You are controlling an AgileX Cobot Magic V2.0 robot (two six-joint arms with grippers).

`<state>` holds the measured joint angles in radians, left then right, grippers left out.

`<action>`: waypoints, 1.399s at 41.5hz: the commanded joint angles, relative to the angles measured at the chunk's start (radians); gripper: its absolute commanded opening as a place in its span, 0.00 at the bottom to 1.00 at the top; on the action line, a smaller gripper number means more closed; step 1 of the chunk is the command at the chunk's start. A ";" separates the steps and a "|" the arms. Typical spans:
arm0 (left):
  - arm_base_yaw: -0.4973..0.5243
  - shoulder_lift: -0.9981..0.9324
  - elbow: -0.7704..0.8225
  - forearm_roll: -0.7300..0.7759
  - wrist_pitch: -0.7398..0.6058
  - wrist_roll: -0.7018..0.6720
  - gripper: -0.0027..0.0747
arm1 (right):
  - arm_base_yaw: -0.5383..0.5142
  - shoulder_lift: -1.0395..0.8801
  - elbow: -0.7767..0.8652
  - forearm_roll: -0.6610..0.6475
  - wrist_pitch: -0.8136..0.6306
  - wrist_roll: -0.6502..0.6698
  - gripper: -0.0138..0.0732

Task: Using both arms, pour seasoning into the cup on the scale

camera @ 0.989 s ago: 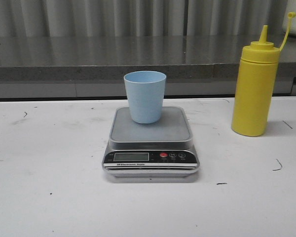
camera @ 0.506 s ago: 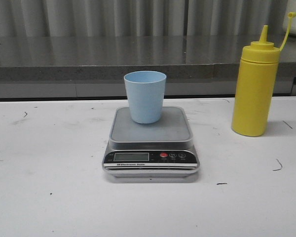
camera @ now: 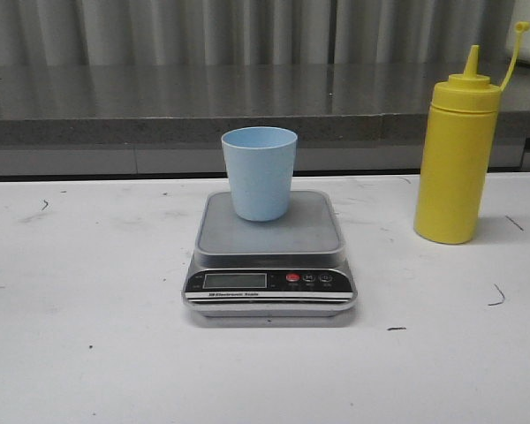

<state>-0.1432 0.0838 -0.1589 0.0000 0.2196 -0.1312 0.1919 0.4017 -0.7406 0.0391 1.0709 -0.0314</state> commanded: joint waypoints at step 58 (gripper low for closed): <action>0.088 -0.105 0.188 -0.033 -0.267 -0.011 0.01 | 0.001 0.007 -0.032 -0.004 -0.056 -0.008 0.08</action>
<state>-0.0561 -0.0047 0.0044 -0.0307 0.0327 -0.1328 0.1919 0.4009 -0.7406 0.0386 1.0726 -0.0314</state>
